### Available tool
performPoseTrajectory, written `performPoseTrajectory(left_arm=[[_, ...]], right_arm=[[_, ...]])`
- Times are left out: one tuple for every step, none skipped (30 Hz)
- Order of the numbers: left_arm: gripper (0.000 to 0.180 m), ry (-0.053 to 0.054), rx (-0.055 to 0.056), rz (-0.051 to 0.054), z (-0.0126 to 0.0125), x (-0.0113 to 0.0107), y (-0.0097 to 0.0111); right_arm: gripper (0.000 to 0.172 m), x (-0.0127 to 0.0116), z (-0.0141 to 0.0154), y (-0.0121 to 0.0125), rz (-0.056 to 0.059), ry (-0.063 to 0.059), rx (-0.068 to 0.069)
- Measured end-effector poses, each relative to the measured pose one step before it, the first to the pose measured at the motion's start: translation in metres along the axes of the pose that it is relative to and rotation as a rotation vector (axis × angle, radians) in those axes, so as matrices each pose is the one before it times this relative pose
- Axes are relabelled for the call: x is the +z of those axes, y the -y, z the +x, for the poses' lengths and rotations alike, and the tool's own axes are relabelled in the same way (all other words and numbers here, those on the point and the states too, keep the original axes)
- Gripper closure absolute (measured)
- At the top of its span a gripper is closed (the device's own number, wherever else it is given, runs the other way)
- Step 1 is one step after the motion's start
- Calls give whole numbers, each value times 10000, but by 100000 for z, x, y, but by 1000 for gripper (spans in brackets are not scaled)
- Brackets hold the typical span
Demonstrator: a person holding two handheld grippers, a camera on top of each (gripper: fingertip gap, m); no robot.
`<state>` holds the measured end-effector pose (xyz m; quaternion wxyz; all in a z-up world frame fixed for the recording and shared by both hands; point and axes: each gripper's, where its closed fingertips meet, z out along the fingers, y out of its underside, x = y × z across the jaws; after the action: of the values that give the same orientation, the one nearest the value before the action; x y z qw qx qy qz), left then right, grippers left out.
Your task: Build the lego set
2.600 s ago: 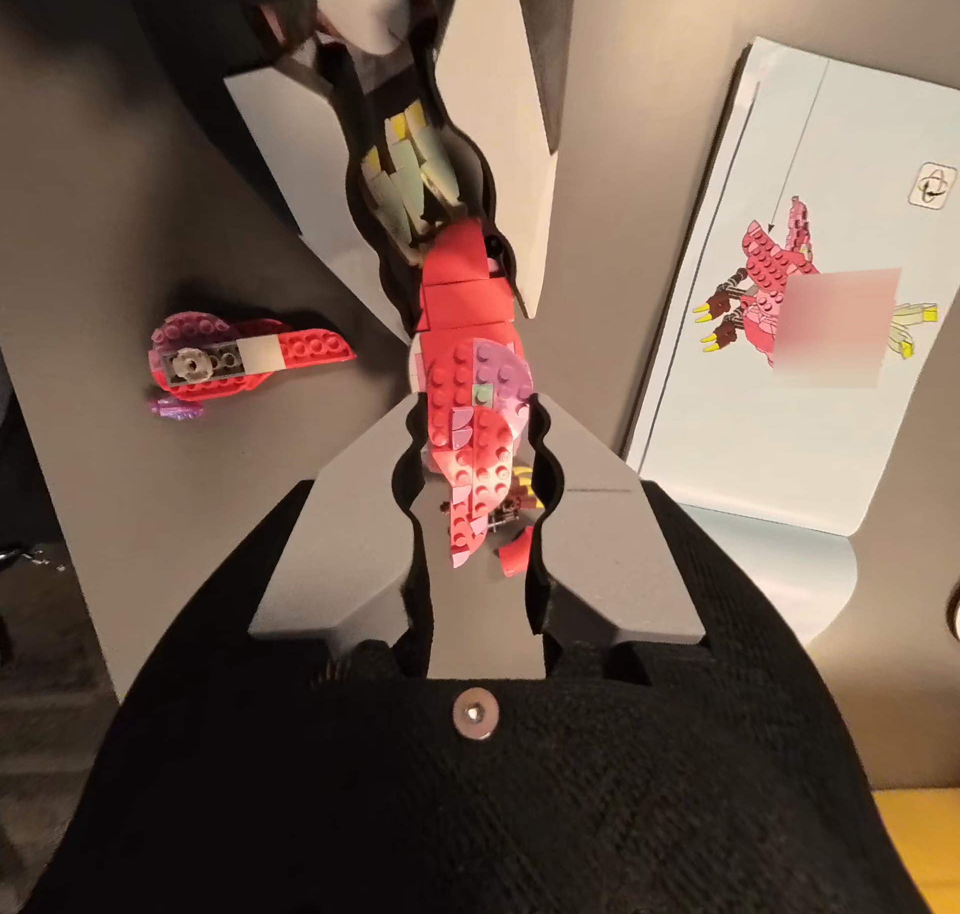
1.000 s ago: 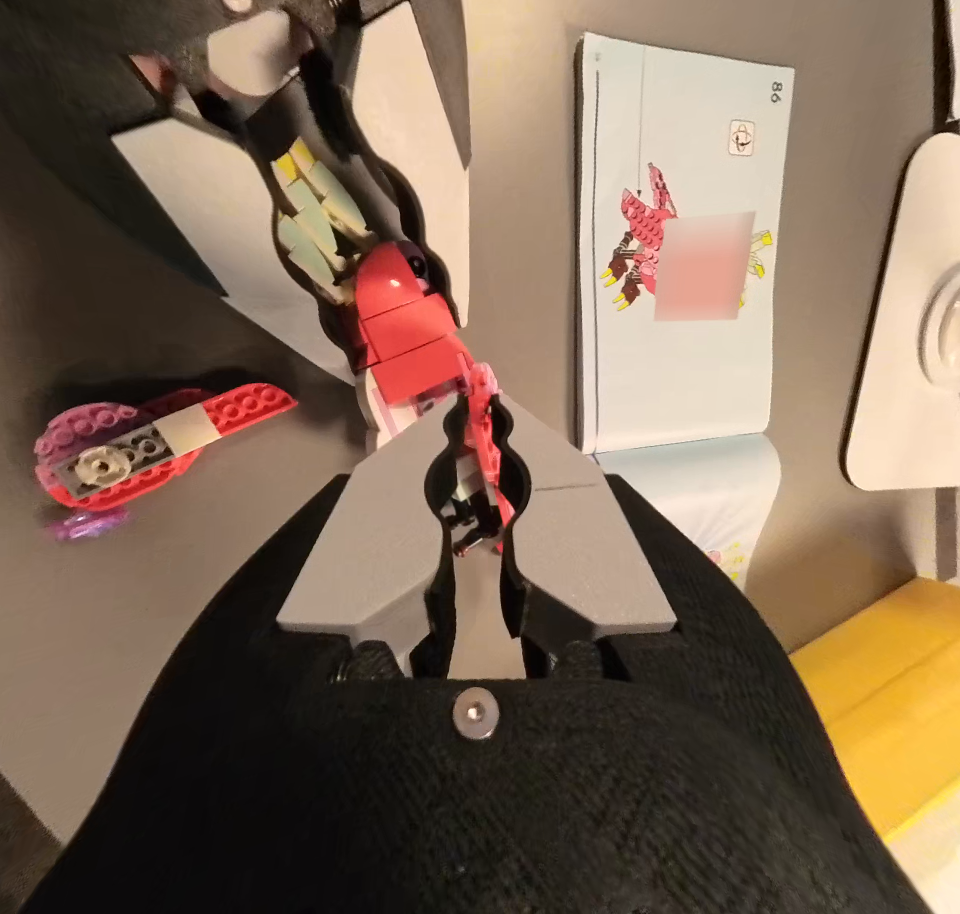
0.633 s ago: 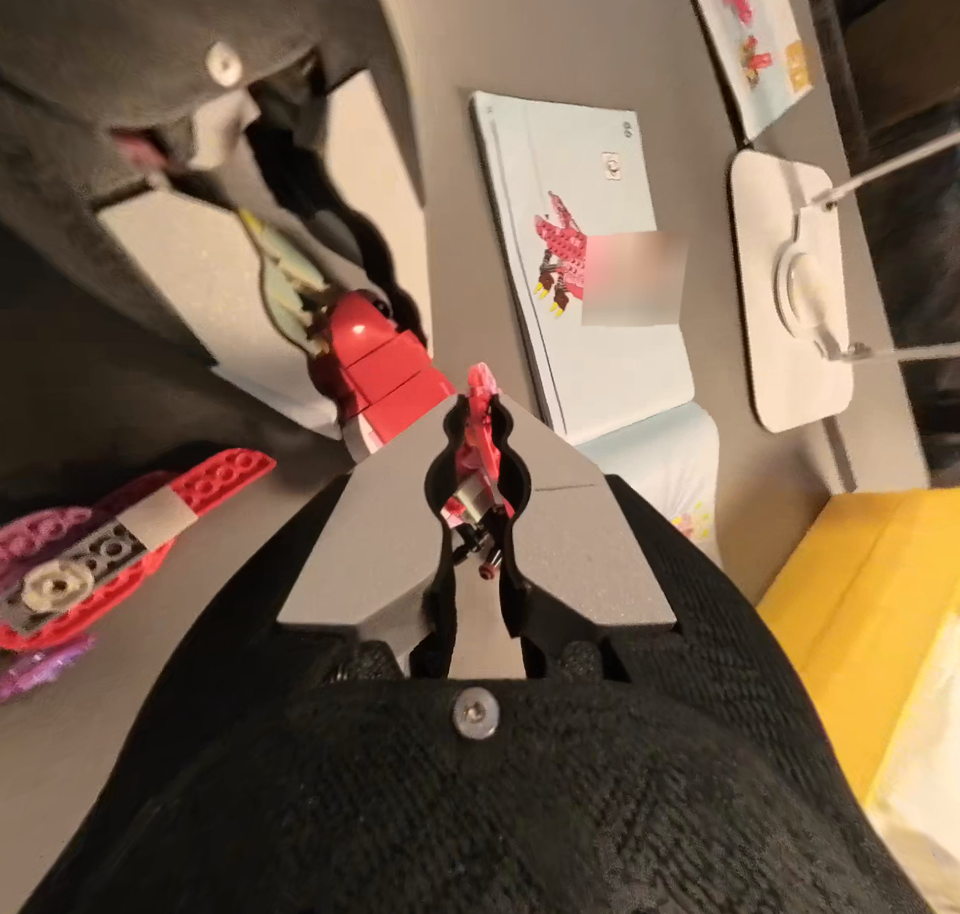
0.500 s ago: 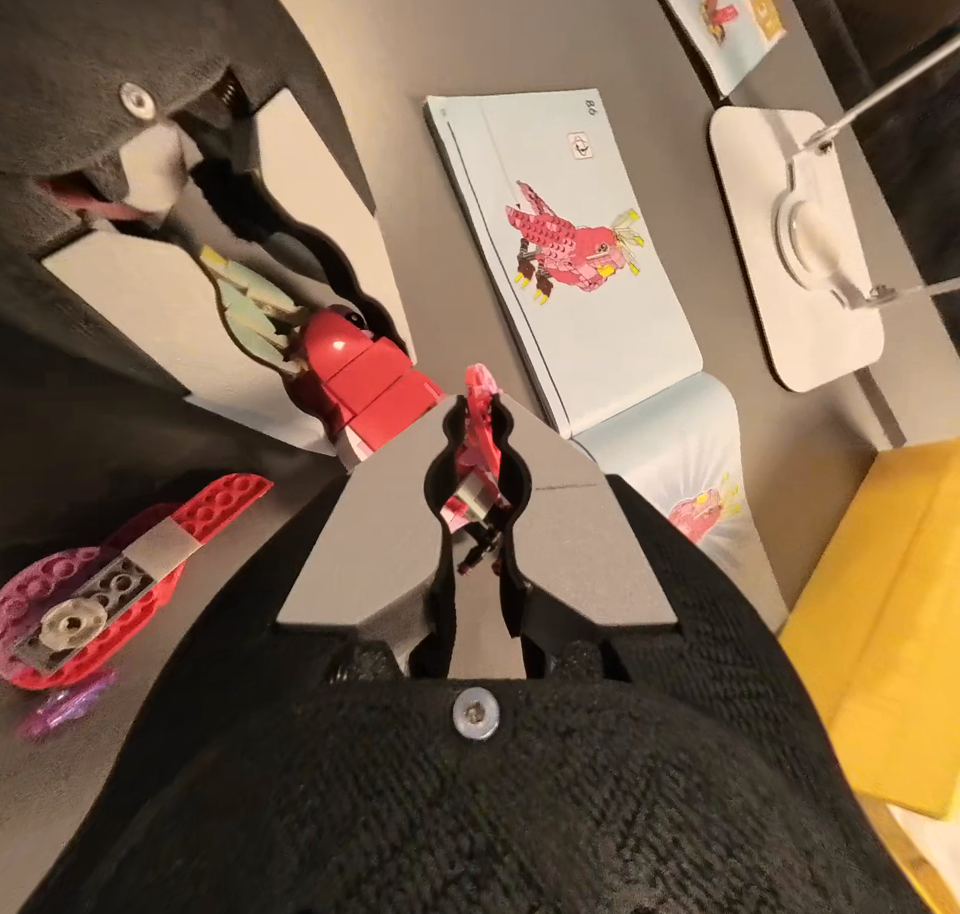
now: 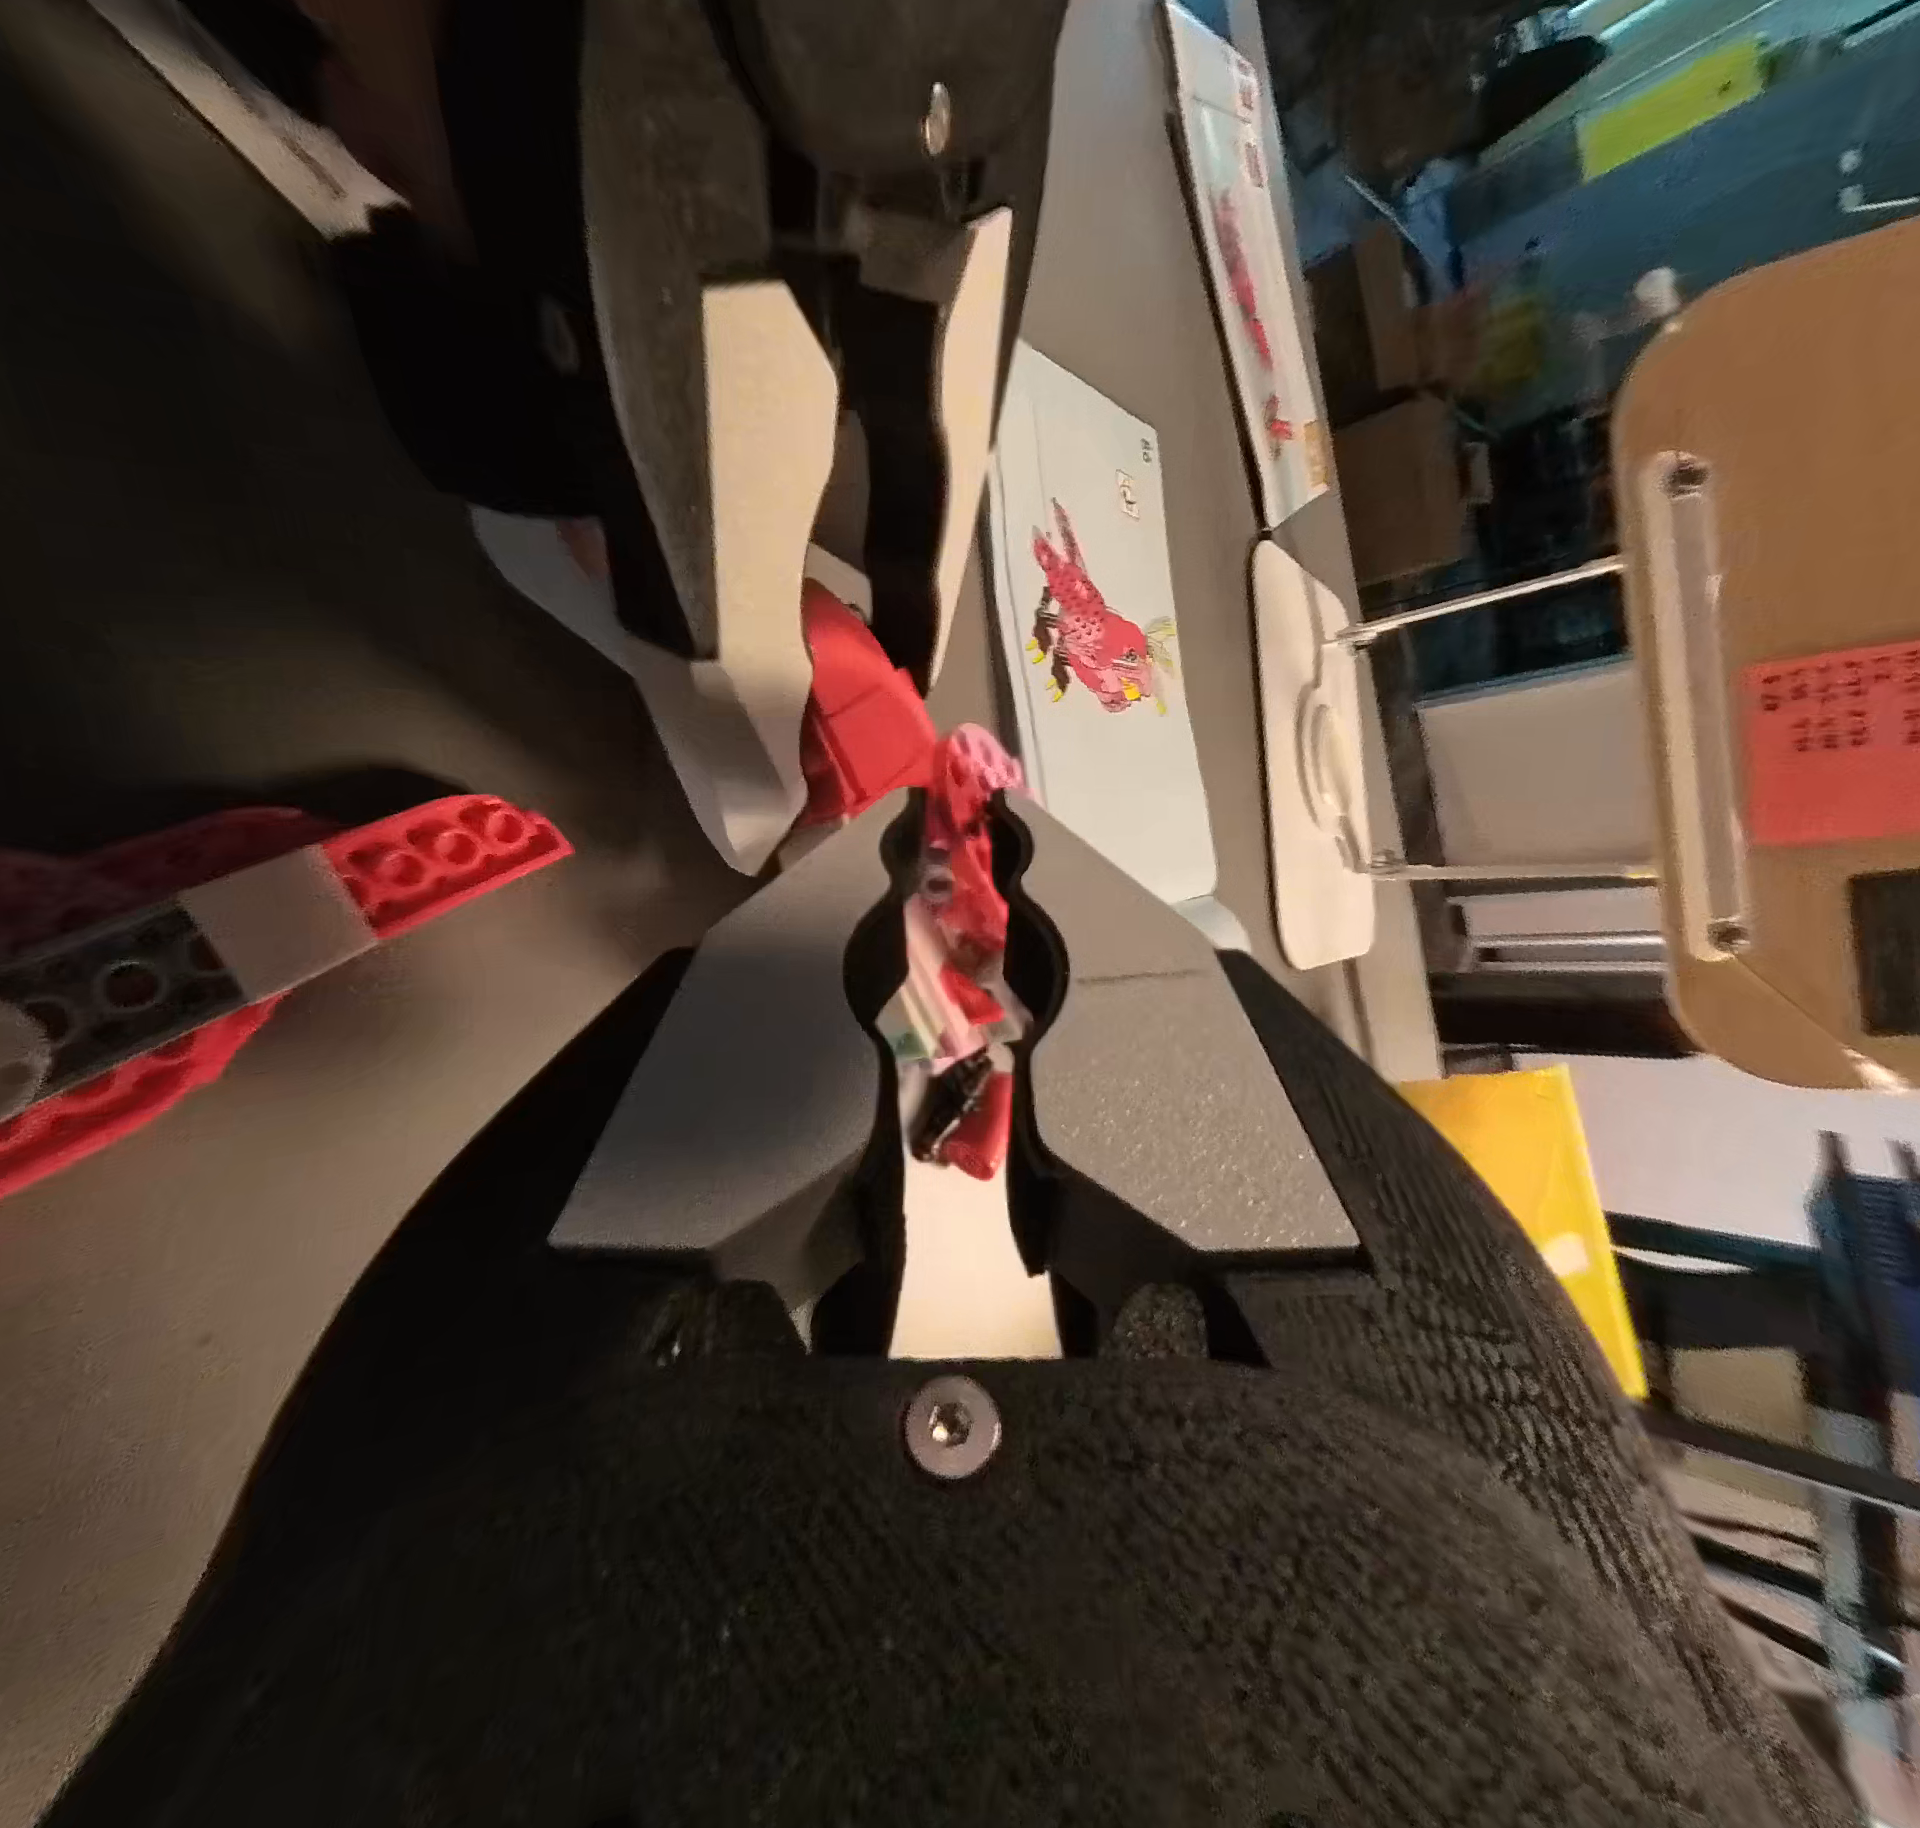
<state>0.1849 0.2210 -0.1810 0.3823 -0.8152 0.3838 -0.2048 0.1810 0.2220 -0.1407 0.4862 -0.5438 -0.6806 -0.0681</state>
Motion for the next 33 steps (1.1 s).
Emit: performPoseTrajectory(left_arm=[[133,-23,6,6,8,-4,3],[133,-34,4,1,6,-26,-18],[133,-25,-11,6,-3,-18,-7],[133,-28,23,6,11,-8,-1],[133,-28,55,-3,17,-16,-29],[133,-16,13,-1,1,-13,-10],[133,-12,23,-1,8,-5,-5],[133,-5,35,-4,13,-10,-12],[133,-17,21,1,5,-17,-13],[133,-19,-1,1,1,-14,-8],[133,-18,12,-2,5,-14,-12],[133,-5,25,-3,-1,-18,-17],[133,0,16,-4,-15,-20,-20],[133,5,10,-2,-12,-6,-19],[133,42,9,-7,-59,2,-4],[133,66,22,-6,-114,-11,-13],[133,26,22,-4,-70,-22,-20],[133,4,21,-4,-31,-26,-24],[133,14,-1,3,-50,-30,-21],[133,13,-28,3,-70,-35,-24],[133,-29,26,-2,0,-38,-31],[133,-10,30,-3,-4,-24,-22],[133,6,20,-2,2,-15,-14],[133,14,34,-5,-2,2,-4],[133,19,67,-8,10,11,-12],[133,22,59,-7,6,-1,-7],[133,18,19,-3,4,3,-1],[133,15,0,2,-13,-3,0],[133,-5,-4,5,4,-3,2],[133,3,0,1,-4,1,2],[133,18,16,1,-6,-7,-5],[133,42,22,-1,-32,4,3],[133,27,19,1,-14,-1,0]], right_arm=[[158,-28,-117,-24,-48,233,126],[157,-16,33,-53,-32,157,54],[156,-50,10,-11,17,208,-1],[154,-78,27,-25,20,226,9],[150,-99,20,-39,13,266,40],[148,-104,-90,-48,10,337,52],[144,-124,61,-65,30,242,11],[138,-167,103,-27,81,211,-81],[131,-185,-67,-69,83,318,-119],[127,-172,31,-174,37,229,-112],[125,-156,118,-301,-7,158,-120],[124,-121,46,-397,-56,207,-71],[124,-69,104,-477,-101,169,35],[125,-34,98,-463,-108,173,142],[125,-22,94,-301,-41,174,266],[126,4,85,-124,4,142,347],[129,65,-82,-110,-37,207,315],[132,71,-118,-38,-19,191,230],[133,26,18,43,17,84,142],[134,-67,159,99,66,22,137],[142,-109,230,172,129,18,203],[147,-104,255,77,83,44,220],[150,-17,260,-141,-62,34,146],[151,69,286,-252,-124,-57,-25],[152,127,187,-198,-98,-110,-180],[152,159,-15,-133,-82,-65,-213],[155,146,-72,-21,-64,-101,-192],[164,80,101,38,-46,-247,-197],[165,4,314,-31,-117,-339,-106],[165,-59,324,-66,-129,-257,145],[166,-164,262,99,18,-113,438],[166,-262,279,193,85,-39,628],[167,-335,345,189,80,-29,627]])
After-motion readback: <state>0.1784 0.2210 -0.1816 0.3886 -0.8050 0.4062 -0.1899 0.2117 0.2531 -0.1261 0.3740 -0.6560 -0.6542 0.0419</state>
